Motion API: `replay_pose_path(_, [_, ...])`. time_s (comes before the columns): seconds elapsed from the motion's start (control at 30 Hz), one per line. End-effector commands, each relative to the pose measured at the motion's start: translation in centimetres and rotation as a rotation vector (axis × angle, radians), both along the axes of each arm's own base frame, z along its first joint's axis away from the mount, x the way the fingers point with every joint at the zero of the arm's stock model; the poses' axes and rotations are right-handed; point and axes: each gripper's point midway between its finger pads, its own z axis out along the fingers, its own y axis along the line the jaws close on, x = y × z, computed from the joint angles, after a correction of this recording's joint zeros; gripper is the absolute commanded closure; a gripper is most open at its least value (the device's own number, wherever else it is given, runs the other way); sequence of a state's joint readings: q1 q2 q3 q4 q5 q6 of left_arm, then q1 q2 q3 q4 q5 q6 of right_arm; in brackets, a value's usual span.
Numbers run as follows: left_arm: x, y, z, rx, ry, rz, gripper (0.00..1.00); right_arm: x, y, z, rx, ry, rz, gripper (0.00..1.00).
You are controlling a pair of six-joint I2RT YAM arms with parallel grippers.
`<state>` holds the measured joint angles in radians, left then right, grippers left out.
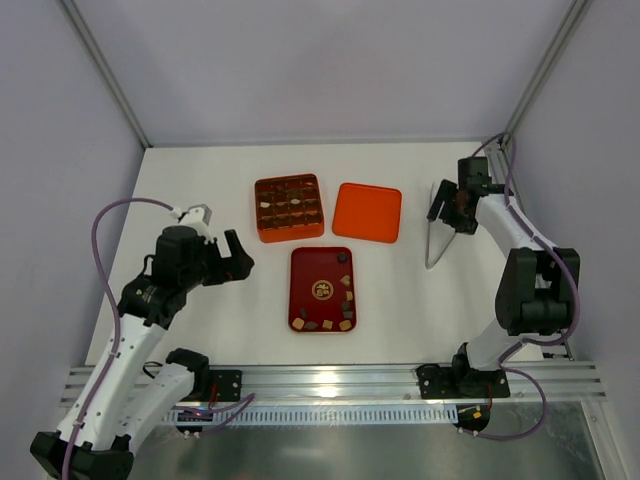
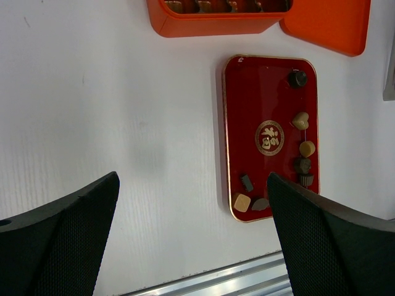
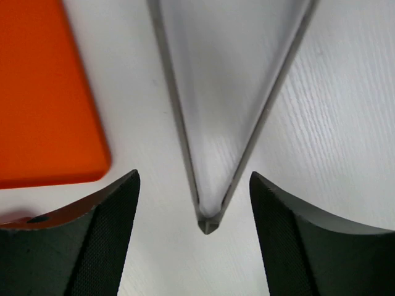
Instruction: Pack the chocolate
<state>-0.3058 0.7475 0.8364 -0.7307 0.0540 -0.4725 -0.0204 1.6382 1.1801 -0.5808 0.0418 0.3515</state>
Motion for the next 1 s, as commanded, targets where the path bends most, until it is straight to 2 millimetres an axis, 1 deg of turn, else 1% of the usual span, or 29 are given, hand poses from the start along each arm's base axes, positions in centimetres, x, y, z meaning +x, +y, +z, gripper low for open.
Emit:
replay_pose_path(0.0, [0.8, -0.6, 0.6, -0.018, -0.017, -0.014, 0.0, 3.4, 3.8, 6.2, -0.008, -0.163, 0.089, 0.31])
replay_pose_path(0.03, [1.1, -0.8, 0.8, -0.024, -0.015, -0.015, 0.0, 3.9, 4.6, 6.6, -0.006, -0.173, 0.107, 0.36])
replay_pose_path(0.07, [1.3, -1.0, 0.9, -0.03, -0.013, -0.018, 0.0, 4.6, 5.8, 5.5, 0.0, -0.142, 0.136, 0.38])
replay_pose_path(0.1, [1.5, -1.3, 1.0, -0.036, -0.011, -0.027, 0.0, 5.9, 6.6, 6.7, 0.015, -0.17, 0.155, 0.4])
replay_pose_path(0.13, [2.3, -1.6, 1.8, -0.052, -0.022, -0.021, 0.0, 6.4, 7.1, 6.3, 0.021, -0.152, 0.17, 0.44])
replay_pose_path(0.17, [2.6, -1.9, 2.2, -0.062, -0.025, -0.022, 0.0, 7.1, 7.4, 6.1, 0.027, -0.153, 0.175, 0.46])
replay_pose_path(0.2, [3.2, -2.2, 3.1, -0.085, -0.039, -0.019, 0.0, 8.3, 7.8, 5.2, 0.03, -0.137, 0.182, 0.48])
replay_pose_path(0.23, [3.7, -2.5, 3.6, -0.092, -0.042, -0.02, 0.0, 8.8, 7.9, 4.8, 0.028, -0.123, 0.184, 0.48])
replay_pose_path(0.27, [4.6, -3.0, 4.6, -0.101, -0.053, -0.023, 0.0, 9.1, 8.5, 4.3, 0.054, -0.11, 0.204, 0.49])
replay_pose_path(0.3, [5.1, -3.4, 5.0, -0.103, -0.057, -0.029, 0.0, 9.8, 8.5, 3.1, 0.051, -0.084, 0.205, 0.51])
replay_pose_path(0.33, [5.6, -3.8, 5.5, -0.106, -0.06, -0.032, 0.0, 10.1, 8.6, 2.5, 0.05, -0.073, 0.207, 0.52])
replay_pose_path(0.37, [6.7, -4.3, 5.3, -0.098, -0.05, -0.028, 0.0, 10.2, 8.6, 1.9, 0.046, -0.058, 0.212, 0.52])
replay_pose_path(0.4, [7.4, -4.7, 6.3, -0.103, -0.067, -0.029, 0.0, 10.6, 8.6, 1.5, 0.042, -0.058, 0.213, 0.54])
replay_pose_path(0.43, [7.8, -5.6, 6.6, -0.107, -0.071, -0.044, 0.0, 10.7, 8.7, 0.4, 0.044, -0.036, 0.214, 0.57])
replay_pose_path(0.47, [8.8, -6.2, 6.0, -0.1, -0.052, -0.041, 0.0, 10.6, 8.7, -0.1, 0.045, -0.025, 0.218, 0.58])
replay_pose_path(0.5, [9.4, -6.9, 7.0, -0.108, -0.073, -0.049, 0.0, 10.6, 8.7, -0.6, 0.047, -0.014, 0.218, 0.59])
replay_pose_path(0.53, [9.8, -7.9, 7.0, -0.11, -0.07, -0.067, 0.0, 10.6, 8.9, -1.4, 0.048, -0.004, 0.224, 0.6])
replay_pose_path(0.57, [10.2, -8.6, 7.1, -0.115, -0.07, -0.079, 0.0, 10.6, 8.9, -1.6, 0.05, 0.001, 0.222, 0.59])
replay_pose_path(0.6, [11.4, -9.7, 7.3, -0.124, -0.072, -0.089, 0.0, 10.5, 8.9, -2.0, 0.053, 0.009, 0.219, 0.6])
replay_pose_path(0.63, [11.6, -10.7, 7.4, -0.126, -0.072, -0.11, 0.0, 10.5, 9.0, -2.5, 0.054, 0.018, 0.218, 0.6])
replay_pose_path(0.67, [12.1, -11.4, 7.6, -0.127, -0.08, -0.121, 0.0, 10.4, 9.0, -2.8, 0.057, 0.025, 0.216, 0.61])
replay_pose_path(0.7, [13.0, -12.2, 6.8, -0.118, -0.062, -0.131, 0.0, 10.4, 9.1, -3.0, 0.059, 0.025, 0.212, 0.62])
replay_pose_path(0.73, [13.4, -13.2, 7.7, -0.128, -0.081, -0.15, 0.0, 10.4, 9.0, -3.3, 0.057, 0.032, 0.209, 0.62])
replay_pose_path(0.8, [14.2, -14.3, 7.4, -0.126, -0.075, -0.171, 0.0, 10.3, 9.5, -3.6, 0.053, 0.034, 0.212, 0.64])
replay_pose_path(0.83, [15.2, -15.1, 7.0, -0.126, -0.072, -0.178, 0.0, 10.3, 9.4, -3.7, 0.048, 0.037, 0.209, 0.64])
replay_pose_path(0.9, [15.7, -16.2, 7.0, -0.138, -0.071, -0.207, 0.0, 10.2, 9.7, -4.2, 0.048, 0.044, 0.208, 0.65])
replay_pose_path(0.93, [16.3, -16.7, 5.9, -0.132, -0.05, -0.215, 0.0, 10.2, 9.7, -4.3, 0.043, 0.046, 0.211, 0.65])
replay_pose_path(0.97, [16.6, -17.3, 6.4, -0.14, -0.062, -0.228, 0.0, 10.1, 9.7, -4.6, 0.04, 0.052, 0.209, 0.66])
